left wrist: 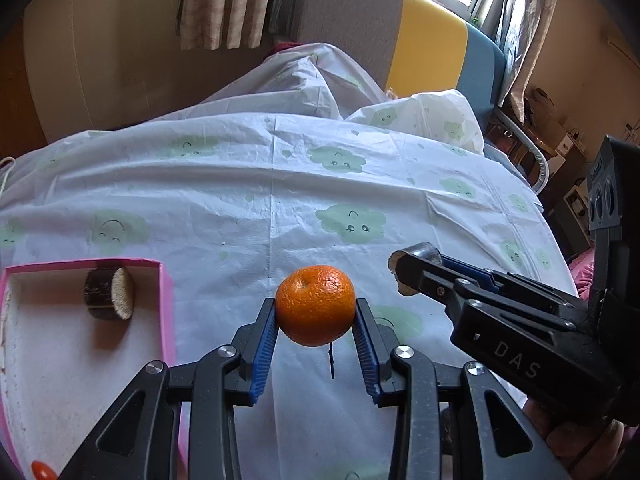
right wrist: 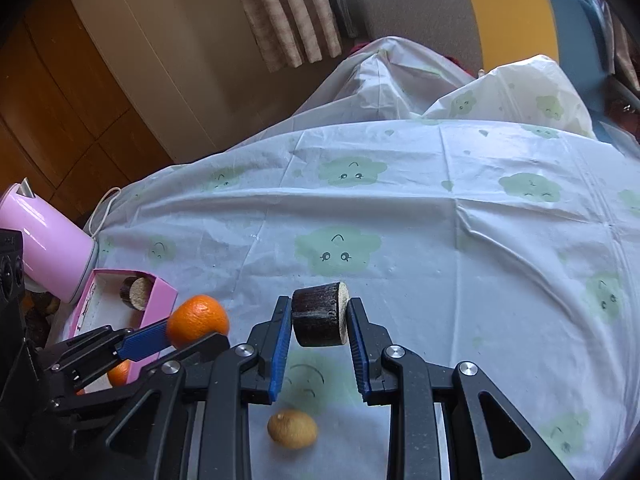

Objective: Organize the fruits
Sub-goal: 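Carry the mandarin and eggplant slice into the pink tray and release both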

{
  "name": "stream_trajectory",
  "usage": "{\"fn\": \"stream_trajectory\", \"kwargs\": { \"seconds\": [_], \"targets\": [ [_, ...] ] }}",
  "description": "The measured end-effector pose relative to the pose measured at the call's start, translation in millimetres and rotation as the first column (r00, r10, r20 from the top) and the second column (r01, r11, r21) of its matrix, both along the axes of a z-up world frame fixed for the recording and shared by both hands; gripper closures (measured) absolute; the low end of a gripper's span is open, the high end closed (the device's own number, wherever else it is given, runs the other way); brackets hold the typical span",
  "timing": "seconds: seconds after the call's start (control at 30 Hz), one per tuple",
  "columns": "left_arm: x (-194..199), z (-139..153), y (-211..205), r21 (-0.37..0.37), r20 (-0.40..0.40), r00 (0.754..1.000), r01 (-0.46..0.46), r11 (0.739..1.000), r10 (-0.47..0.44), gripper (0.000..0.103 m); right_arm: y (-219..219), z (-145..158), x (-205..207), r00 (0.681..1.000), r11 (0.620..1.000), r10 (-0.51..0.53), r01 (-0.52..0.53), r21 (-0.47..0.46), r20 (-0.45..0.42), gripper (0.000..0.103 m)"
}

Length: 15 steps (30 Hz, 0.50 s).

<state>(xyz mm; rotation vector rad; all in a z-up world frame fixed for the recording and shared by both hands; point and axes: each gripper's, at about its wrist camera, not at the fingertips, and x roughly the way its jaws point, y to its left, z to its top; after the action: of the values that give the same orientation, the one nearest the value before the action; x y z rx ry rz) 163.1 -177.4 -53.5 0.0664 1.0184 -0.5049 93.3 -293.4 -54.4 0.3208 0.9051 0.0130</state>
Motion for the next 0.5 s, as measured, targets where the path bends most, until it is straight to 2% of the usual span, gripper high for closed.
{"fn": "stream_trajectory", "kwargs": {
  "seconds": [0.2, 0.5],
  "targets": [
    [-26.6, 25.4, 13.8, -0.001, 0.052, 0.998, -0.021, 1.000, 0.021, 0.065, 6.8, 14.7, -28.5, 0.999, 1.000, -0.014, 0.014, 0.001, 0.030, 0.075],
    [-58.6, 43.3, 53.9, -0.045, 0.064, 0.995, -0.074, 0.996, 0.077, 0.065, 39.6, 22.2, -63.5, 0.999, 1.000, 0.020, -0.020, 0.007, 0.047, 0.075]
  ]
}}
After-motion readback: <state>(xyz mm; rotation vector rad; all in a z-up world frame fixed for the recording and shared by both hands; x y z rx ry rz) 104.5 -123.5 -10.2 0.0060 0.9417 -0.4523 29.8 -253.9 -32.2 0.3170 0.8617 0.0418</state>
